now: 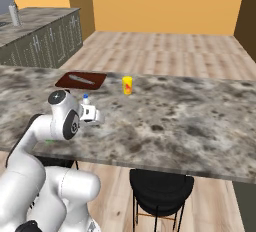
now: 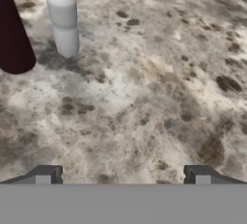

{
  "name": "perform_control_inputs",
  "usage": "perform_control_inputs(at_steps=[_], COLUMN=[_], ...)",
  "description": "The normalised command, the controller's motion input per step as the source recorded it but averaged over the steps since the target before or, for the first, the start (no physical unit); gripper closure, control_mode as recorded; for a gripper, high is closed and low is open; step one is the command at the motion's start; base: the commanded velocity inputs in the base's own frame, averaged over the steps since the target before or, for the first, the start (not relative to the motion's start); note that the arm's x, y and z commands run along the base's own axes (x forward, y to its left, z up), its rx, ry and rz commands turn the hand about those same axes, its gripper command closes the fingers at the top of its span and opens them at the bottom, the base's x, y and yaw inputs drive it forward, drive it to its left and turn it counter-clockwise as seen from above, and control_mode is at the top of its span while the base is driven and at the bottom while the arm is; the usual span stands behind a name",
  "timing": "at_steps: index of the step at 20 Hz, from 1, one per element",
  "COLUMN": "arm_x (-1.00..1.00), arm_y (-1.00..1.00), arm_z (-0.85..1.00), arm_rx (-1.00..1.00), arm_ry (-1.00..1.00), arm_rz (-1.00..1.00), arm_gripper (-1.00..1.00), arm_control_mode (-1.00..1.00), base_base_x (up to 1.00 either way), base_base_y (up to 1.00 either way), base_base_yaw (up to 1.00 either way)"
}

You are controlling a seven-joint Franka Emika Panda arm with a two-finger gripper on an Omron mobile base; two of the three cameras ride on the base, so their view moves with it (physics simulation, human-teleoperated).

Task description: Place the drinks on the dining counter in a tight cluster.

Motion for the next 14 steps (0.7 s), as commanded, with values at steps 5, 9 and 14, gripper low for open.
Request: perform_control_inputs(at_steps=[5, 9, 14], arm_x=[-0.1, 0.0, 0.0], arm_y=[0.0, 0.0, 0.0], arm_z=[0.0, 0.0, 0.0], arm_rx=[0.0, 0.0, 0.0], arm_ry=[0.0, 0.0, 0.0], arm_rz=[0.0, 0.0, 0.0], arm_gripper=[-1.0, -1.0, -1.0], arm_control_mode=[-1.0, 1.0, 1.0], base_base_x=[0.0, -0.56, -0.7], base_base_y=[0.0, 0.0, 0.0], base_base_yaw=[0.0, -0.01, 0.0])
